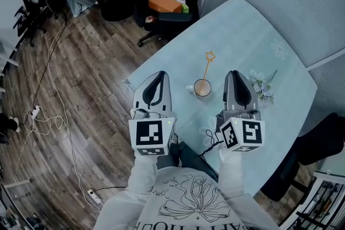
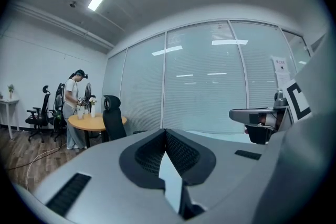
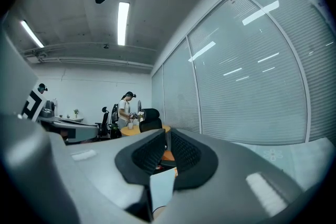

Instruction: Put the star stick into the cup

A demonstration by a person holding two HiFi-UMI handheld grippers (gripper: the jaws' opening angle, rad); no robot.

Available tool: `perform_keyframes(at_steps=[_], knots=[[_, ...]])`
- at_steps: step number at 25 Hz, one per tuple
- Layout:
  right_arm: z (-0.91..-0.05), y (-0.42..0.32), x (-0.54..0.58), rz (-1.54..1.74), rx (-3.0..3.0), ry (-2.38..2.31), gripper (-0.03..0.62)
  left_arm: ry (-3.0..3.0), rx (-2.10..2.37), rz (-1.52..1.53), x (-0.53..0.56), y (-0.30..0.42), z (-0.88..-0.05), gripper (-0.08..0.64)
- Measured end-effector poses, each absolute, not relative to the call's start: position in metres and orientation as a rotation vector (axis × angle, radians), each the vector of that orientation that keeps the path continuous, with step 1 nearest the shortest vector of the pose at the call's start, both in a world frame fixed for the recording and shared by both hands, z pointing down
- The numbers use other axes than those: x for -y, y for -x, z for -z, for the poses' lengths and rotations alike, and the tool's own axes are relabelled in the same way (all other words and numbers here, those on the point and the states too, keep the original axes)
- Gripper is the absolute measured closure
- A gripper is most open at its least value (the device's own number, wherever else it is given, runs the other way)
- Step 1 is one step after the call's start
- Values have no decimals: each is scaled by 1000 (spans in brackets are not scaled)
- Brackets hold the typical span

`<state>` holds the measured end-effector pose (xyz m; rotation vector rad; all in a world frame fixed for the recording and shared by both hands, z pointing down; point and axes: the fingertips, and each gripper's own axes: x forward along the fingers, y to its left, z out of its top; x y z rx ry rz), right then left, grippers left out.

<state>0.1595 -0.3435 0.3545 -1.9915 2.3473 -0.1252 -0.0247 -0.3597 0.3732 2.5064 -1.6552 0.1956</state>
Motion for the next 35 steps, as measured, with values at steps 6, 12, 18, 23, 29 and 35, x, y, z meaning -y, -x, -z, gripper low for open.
perform_keyframes(at_steps=[6,12,18,23,29,35], knots=[[-321,-161,328,47,-2326,1968,561,-2550,1691,-128,345,24,-337,554],[-304,-157,320,16,-2317,1946,561,-2579,1726,-87,335,28,-313,554],[-297,-158,313,3,-2315,1929,570,-2590,1745,-66,326,27,-302,554],[-294,-159,308,1,-2309,1927,574,-2592,1756,-53,320,28,-297,554],[-290,-159,307,2,-2311,1921,575,-2588,1763,-53,319,28,-293,554],[-292,-165,304,5,-2314,1918,575,-2588,1767,-57,314,22,-294,554]])
